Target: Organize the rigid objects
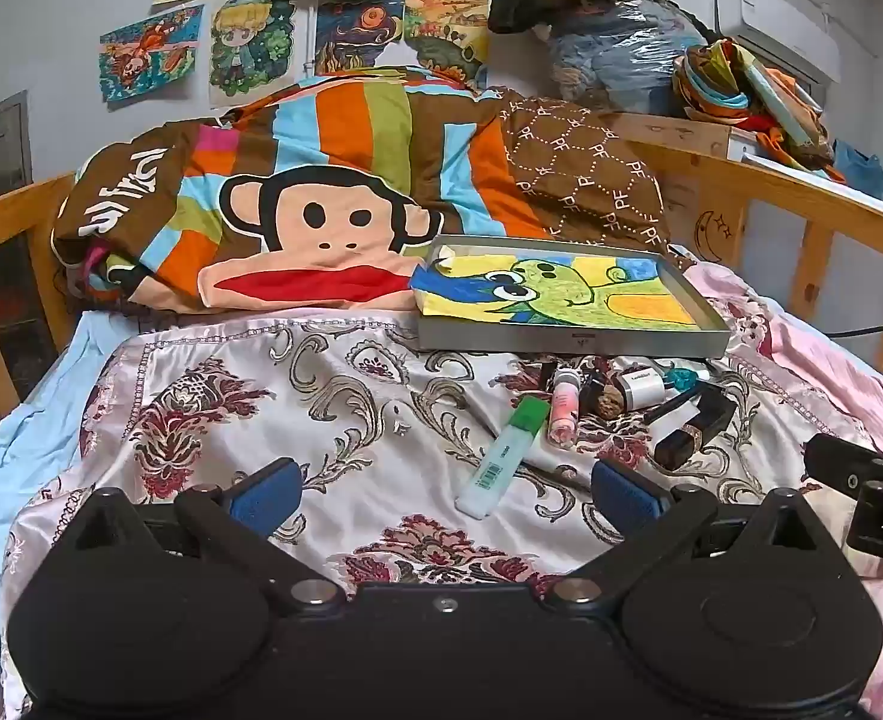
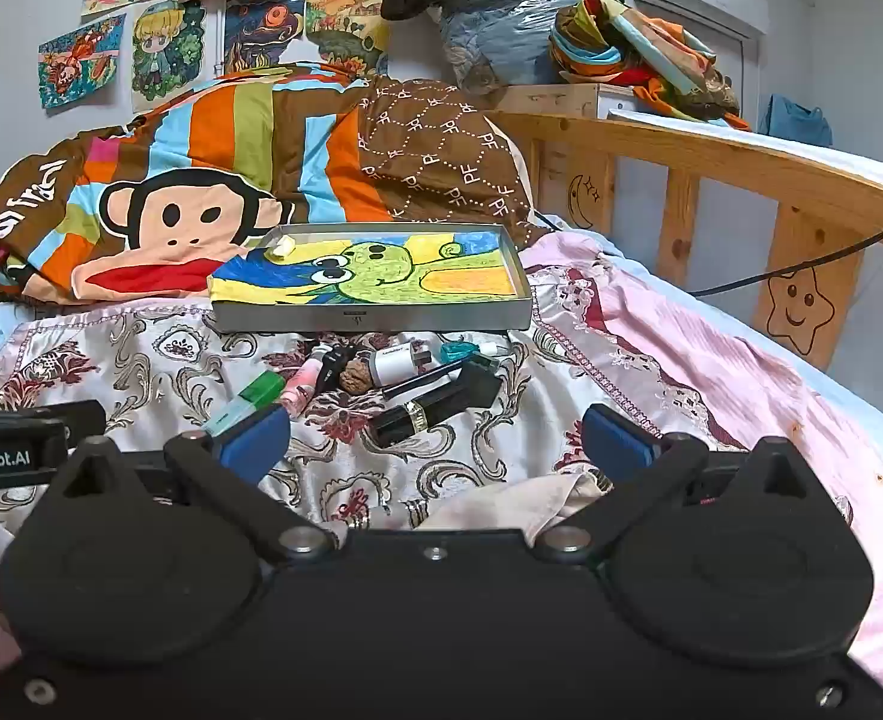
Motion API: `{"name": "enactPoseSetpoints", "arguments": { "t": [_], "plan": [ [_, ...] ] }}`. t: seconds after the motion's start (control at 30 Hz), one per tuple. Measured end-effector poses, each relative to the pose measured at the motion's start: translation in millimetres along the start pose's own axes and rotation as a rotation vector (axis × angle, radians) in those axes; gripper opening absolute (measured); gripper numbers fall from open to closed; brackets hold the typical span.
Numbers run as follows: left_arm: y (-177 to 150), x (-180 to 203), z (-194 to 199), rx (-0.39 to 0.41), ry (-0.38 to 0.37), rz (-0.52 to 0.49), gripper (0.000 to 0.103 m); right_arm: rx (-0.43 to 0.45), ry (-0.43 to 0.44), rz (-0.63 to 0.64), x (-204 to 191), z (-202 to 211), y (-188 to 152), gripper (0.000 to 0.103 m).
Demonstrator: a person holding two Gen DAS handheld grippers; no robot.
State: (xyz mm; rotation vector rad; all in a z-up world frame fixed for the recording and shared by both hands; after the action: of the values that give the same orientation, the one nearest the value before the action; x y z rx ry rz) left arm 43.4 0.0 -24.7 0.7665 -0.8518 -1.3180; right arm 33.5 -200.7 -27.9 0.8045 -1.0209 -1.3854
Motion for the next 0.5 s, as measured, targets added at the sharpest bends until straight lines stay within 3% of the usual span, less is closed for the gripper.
{"name": "enactPoseSetpoints", "arguments": {
  "t": [0.5],
  "plan": [
    [0.1, 0.0, 0.0, -0.002, -0.004, 0.006, 0.102, -0.001, -0.002, 0.003, -0.3, -0.1, 0.0, 0.103]
  ]
}}
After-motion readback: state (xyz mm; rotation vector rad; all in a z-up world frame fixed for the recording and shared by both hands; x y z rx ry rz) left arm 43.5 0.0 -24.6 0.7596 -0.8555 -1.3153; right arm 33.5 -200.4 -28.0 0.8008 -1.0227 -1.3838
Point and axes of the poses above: each gripper's, at about its wrist camera, not at the fingertips, and z roughly against the way its jaws point, x to its right, y to its top, the point moved 5 cm from there along -z, roughly the way its jaws point, and after that the axes turned 6 degrees about z, right-handed, at the moved point
